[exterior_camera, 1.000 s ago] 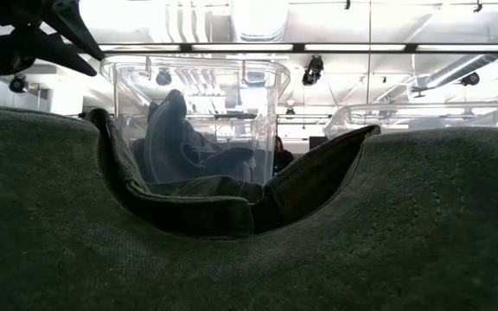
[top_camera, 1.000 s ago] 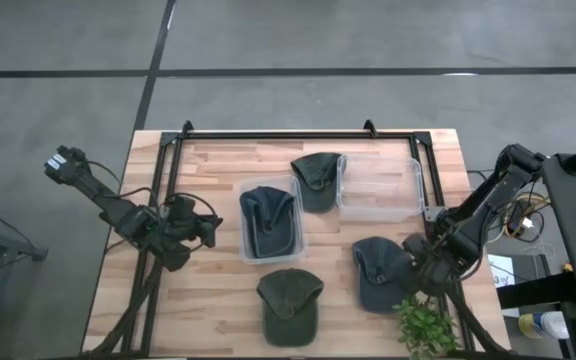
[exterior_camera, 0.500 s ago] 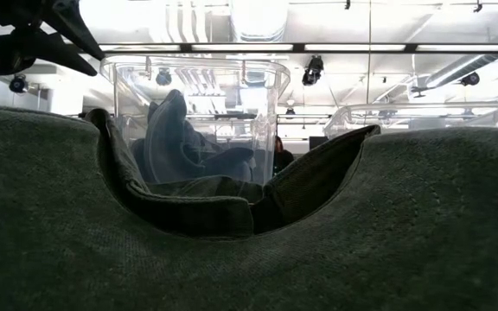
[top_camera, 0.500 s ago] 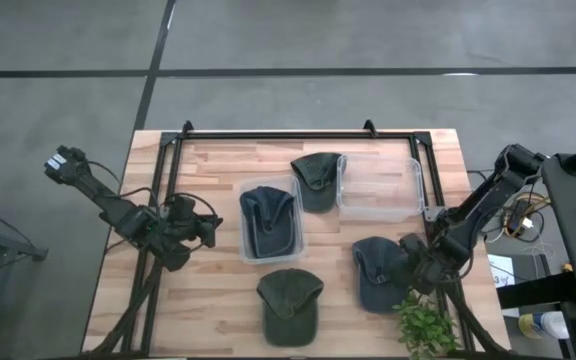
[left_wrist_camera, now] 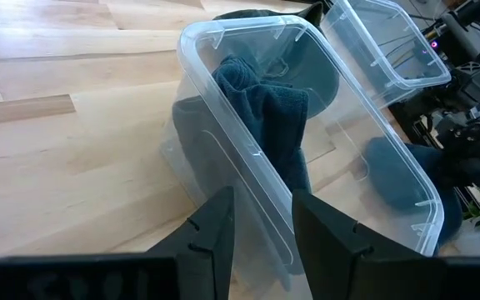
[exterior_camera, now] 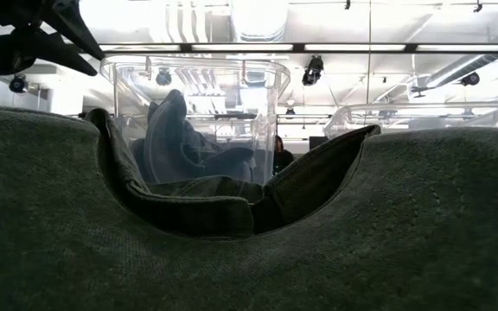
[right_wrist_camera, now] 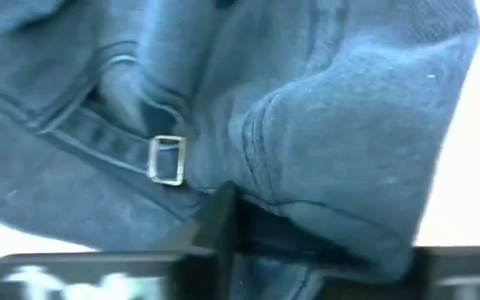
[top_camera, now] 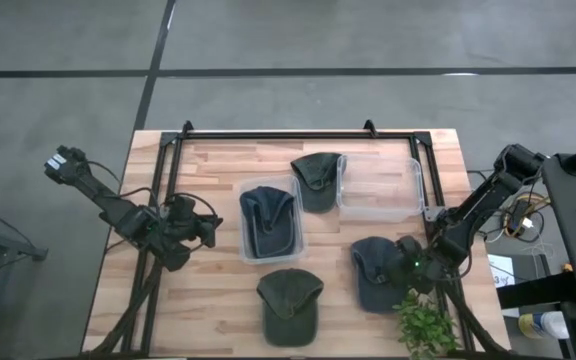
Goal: Pick and place caps into container
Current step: Put the blue cap into the left transparent container
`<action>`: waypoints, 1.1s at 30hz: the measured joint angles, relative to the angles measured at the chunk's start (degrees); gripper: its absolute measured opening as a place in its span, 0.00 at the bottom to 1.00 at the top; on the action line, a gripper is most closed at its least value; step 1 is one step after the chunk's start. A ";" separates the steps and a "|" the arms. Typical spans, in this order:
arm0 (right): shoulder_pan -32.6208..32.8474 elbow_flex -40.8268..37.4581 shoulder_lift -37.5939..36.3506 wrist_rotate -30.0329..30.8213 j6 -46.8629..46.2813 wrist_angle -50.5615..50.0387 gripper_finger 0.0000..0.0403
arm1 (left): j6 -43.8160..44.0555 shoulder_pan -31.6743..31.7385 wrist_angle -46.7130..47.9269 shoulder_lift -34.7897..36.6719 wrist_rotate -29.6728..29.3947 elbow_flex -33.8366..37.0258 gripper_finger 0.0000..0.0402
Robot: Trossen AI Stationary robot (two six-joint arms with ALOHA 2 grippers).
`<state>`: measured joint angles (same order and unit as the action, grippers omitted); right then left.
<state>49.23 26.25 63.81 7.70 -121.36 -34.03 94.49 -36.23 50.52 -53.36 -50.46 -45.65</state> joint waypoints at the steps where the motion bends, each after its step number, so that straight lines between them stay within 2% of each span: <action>1: 0.00 0.49 0.00 0.00 0.36 0.10 0.18 | 0.00 0.00 0.00 0.00 0.00 0.00 0.28; 4: 0.00 2.28 -0.02 0.02 2.64 0.05 0.05 | -0.01 0.00 0.00 0.00 0.00 0.00 0.28; 8: 0.00 5.92 -0.02 0.72 5.92 -1.65 0.04 | -0.02 0.00 0.00 0.00 0.00 0.00 0.28; 11: 0.00 10.07 -0.02 4.43 9.79 -5.00 0.03 | -0.02 0.00 0.00 0.00 0.00 0.00 0.28; 14: 0.00 14.91 -0.02 11.57 12.83 -10.58 0.03 | -0.02 0.00 0.00 0.00 0.00 0.00 0.28; 18: 0.00 20.97 -0.02 25.17 18.56 -15.03 0.03 | -0.02 0.02 0.00 0.00 0.00 0.00 0.28; 24: 0.00 29.21 -0.02 43.13 37.00 -14.98 0.03 | -0.01 0.02 0.00 0.00 0.00 0.00 0.28; 29: 0.00 35.13 -0.02 51.80 51.98 -14.81 0.03 | -0.02 0.02 0.02 -0.02 0.00 0.00 0.28; 33: 0.02 38.55 -0.02 55.40 63.27 -14.38 0.03 | -0.02 0.02 0.01 -0.04 0.00 0.00 0.28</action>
<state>49.25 64.80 63.79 63.11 -58.09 -48.42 94.48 -36.21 50.53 -53.41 -50.46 -45.65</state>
